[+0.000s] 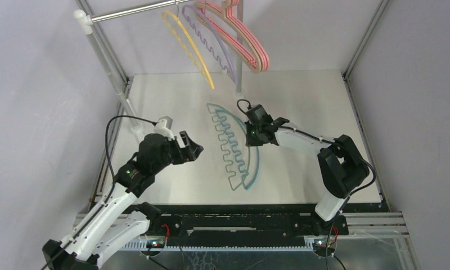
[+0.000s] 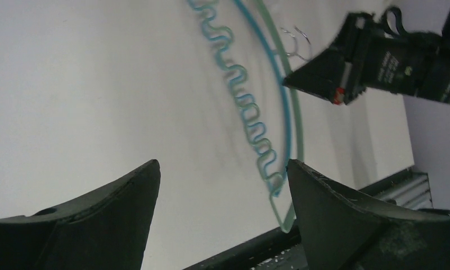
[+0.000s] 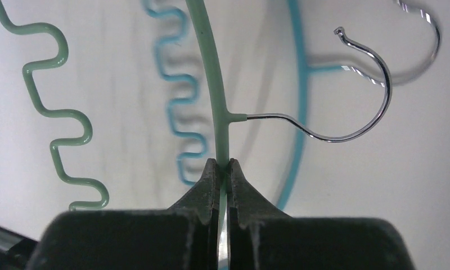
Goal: Organize the hangers
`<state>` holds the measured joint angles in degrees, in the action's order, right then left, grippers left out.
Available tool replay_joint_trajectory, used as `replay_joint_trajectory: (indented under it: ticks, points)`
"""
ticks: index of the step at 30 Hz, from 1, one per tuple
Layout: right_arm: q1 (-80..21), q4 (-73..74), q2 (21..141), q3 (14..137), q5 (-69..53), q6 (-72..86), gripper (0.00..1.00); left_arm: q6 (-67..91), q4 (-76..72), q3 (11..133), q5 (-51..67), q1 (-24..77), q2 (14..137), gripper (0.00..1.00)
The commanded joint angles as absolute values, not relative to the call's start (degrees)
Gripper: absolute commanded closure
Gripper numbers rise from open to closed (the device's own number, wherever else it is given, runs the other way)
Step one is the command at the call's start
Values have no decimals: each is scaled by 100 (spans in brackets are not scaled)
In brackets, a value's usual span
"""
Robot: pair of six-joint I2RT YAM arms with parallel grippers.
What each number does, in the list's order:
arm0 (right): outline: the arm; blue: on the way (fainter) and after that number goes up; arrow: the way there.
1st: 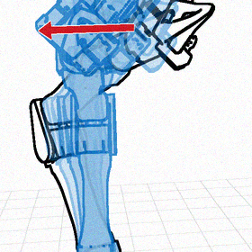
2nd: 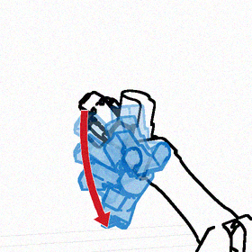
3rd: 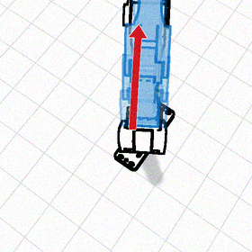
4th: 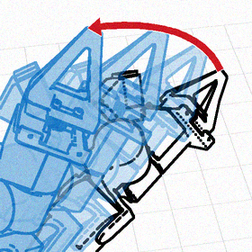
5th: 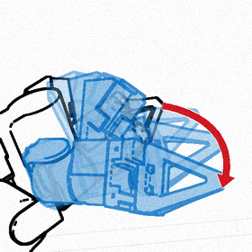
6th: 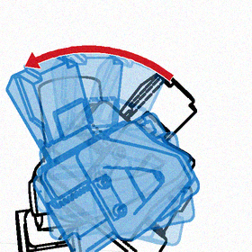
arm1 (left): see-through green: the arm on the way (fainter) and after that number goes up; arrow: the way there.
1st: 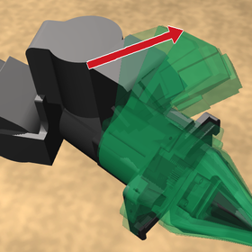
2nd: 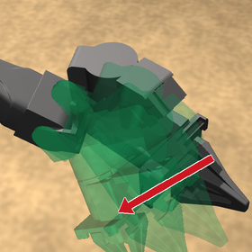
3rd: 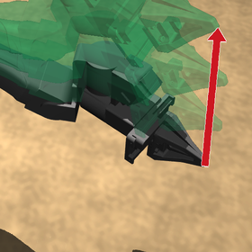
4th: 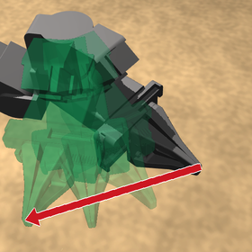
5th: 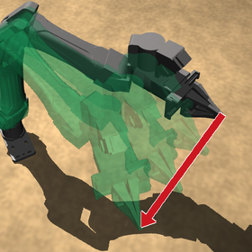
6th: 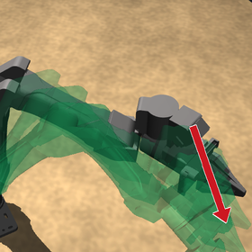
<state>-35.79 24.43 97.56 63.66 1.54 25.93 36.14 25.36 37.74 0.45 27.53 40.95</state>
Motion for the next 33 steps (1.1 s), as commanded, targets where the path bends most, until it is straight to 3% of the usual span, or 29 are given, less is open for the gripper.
replay_joint_trajectory:
  ticks: [1,14,33]
  points:
    - [-3917,2631,9398,7265,315,2682,100,3809,2321,4357,-723,3604,4381,13]
    - [-4191,2794,9707,7893,491,2578,100,3663,2210,5644,-1154,5051,5647,13]
    - [-4269,3479,9743,9289,111,2377,100,3334,2232,5973,-1190,5335,6426,13]
